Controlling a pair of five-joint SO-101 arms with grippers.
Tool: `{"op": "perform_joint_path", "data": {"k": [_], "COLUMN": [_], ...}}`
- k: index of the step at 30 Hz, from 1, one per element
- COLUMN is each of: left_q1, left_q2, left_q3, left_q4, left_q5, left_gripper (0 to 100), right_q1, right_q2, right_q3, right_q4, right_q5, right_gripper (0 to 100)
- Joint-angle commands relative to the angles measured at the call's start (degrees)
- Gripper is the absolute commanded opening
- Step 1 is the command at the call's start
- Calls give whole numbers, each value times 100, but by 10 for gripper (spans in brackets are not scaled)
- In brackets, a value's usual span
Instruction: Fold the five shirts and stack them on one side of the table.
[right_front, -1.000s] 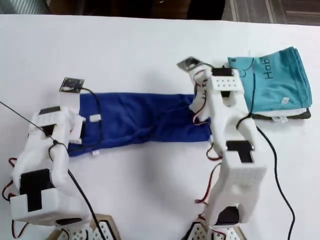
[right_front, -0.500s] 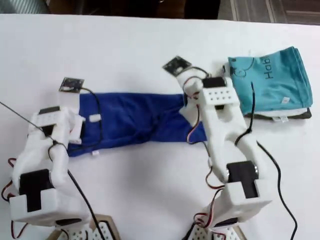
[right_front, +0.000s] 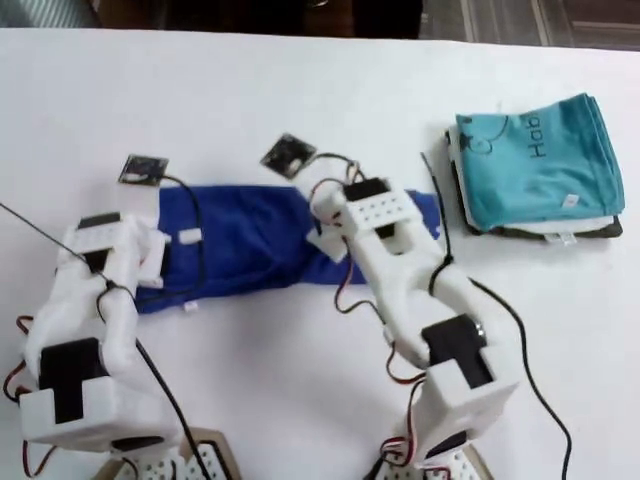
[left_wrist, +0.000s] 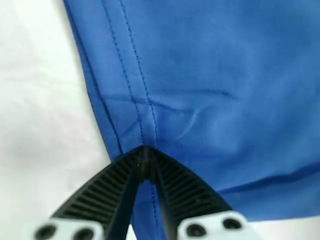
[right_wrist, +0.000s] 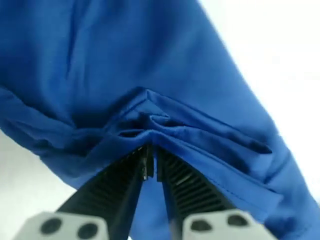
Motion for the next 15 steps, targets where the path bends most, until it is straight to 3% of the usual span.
{"op": "perform_joint_path", "data": {"k": [1, 5, 10, 15], "left_q1": [-44, -44, -44, -44], "left_q2": [-141, -141, -141, -141], "left_q3": [22, 22, 22, 22], "left_q4": [-158, -158, -158, -158], "left_q5": [0, 0, 9, 18], "left_gripper": [27, 27, 27, 27], "right_q1": [-84, 22, 66, -127], "right_q2": [22, -259, -857, -752], "right_q3": [-176, -396, -413, -167], "right_q4": [-84, 154, 365, 242], "right_q5": [-18, -44, -730, -774], "right_gripper": [21, 21, 21, 21]}}
